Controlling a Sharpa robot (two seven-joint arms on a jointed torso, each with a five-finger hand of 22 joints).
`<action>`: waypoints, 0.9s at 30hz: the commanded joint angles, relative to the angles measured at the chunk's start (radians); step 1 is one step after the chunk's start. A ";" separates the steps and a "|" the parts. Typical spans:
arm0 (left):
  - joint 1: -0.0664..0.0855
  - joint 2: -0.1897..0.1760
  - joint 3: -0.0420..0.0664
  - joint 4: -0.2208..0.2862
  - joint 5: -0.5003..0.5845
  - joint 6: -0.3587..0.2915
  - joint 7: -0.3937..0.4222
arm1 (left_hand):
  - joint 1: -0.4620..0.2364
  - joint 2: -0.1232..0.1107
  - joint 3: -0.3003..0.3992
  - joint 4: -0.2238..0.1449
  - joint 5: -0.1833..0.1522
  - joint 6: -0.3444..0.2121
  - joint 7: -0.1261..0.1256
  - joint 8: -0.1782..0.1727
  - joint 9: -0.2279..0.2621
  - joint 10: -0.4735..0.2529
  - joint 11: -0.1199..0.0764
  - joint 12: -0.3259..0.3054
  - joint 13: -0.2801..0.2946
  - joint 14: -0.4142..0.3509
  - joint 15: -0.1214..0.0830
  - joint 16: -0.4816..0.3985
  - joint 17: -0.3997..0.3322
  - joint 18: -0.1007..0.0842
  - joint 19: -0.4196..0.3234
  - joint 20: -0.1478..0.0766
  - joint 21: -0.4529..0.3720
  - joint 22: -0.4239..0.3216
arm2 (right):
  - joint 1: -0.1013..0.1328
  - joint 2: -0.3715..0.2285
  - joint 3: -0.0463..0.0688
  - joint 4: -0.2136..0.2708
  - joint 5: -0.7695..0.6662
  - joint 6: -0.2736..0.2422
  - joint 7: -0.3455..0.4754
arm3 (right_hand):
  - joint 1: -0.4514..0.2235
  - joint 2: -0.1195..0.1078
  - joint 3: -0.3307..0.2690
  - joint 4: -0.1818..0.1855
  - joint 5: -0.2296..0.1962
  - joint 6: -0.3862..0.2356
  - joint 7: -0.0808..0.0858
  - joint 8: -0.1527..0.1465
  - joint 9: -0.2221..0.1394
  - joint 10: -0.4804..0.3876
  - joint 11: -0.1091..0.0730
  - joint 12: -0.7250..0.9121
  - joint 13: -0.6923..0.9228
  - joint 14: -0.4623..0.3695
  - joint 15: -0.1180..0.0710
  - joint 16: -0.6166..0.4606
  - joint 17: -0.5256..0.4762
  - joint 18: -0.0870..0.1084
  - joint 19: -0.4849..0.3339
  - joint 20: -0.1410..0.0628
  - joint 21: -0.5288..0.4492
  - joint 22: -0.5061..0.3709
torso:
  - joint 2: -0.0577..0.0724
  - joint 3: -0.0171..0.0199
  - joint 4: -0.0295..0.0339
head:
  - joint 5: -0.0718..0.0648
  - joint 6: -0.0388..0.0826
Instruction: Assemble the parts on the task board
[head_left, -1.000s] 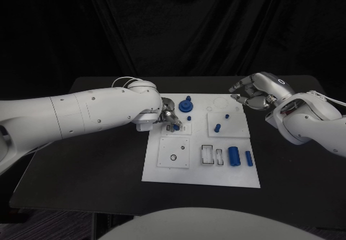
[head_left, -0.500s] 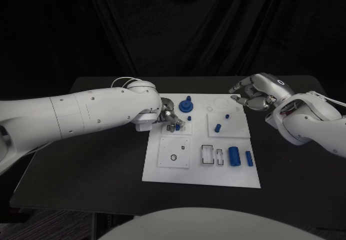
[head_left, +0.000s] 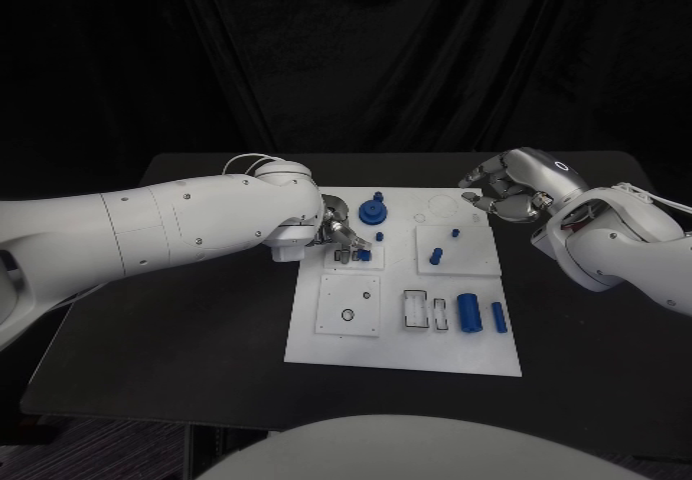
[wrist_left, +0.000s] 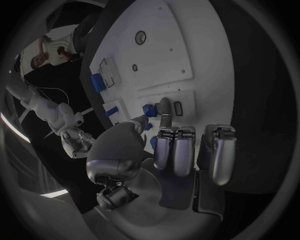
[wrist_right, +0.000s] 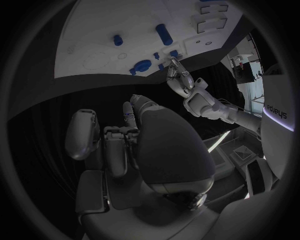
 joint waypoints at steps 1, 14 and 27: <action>-0.005 0.001 -0.001 -0.002 0.001 0.006 0.019 | 0.007 0.009 -0.007 -0.002 0.014 0.006 0.002 -0.008 0.002 0.102 0.006 0.004 0.263 0.104 0.004 0.003 0.263 0.015 0.043 0.007 -0.007 0.204 | -0.003 0.000 0.001 0.000 -0.002 0.009 -0.025 | 0.009 0.002 0.002 -0.002 0.004 0.006 0.002 -0.006 -0.001 0.104 0.007 0.003 0.263 0.107 0.006 0.003 0.263 -0.008 -0.001 0.009 -0.005 0.158 | 0.000 0.0002 -0.0002 | 0.000 0.000; -0.007 -0.015 -0.001 0.030 0.001 -0.113 0.090 | 0.070 0.017 -0.016 -0.034 0.079 0.015 -0.002 -0.008 0.018 0.102 0.004 0.004 0.263 0.104 0.002 0.003 0.263 0.016 0.041 0.007 -0.011 0.202 | -0.004 -0.003 0.001 0.000 -0.002 0.013 -0.028 | 0.009 0.002 0.003 -0.003 0.004 0.008 0.002 -0.005 -0.001 0.104 0.007 0.003 0.263 0.107 0.007 0.003 0.263 -0.007 -0.002 0.009 -0.007 0.157 | 0.000 0.0000 -0.0002 | 0.001 0.000; -0.007 -0.035 -0.001 0.076 -0.023 -0.204 0.113 | 0.120 0.018 -0.062 -0.024 0.108 0.000 -0.038 0.178 0.274 0.102 -0.027 0.004 0.263 0.104 -0.025 0.003 0.263 0.008 0.063 -0.020 0.000 0.225 | -0.006 -0.010 0.001 0.001 -0.002 0.015 -0.031 | 0.007 0.001 0.003 -0.002 0.004 0.010 0.002 -0.005 -0.001 0.104 0.007 0.003 0.263 0.107 0.007 0.003 0.263 -0.007 -0.002 0.010 -0.008 0.157 | 0.001 -0.0019 0.0008 | -0.003 0.000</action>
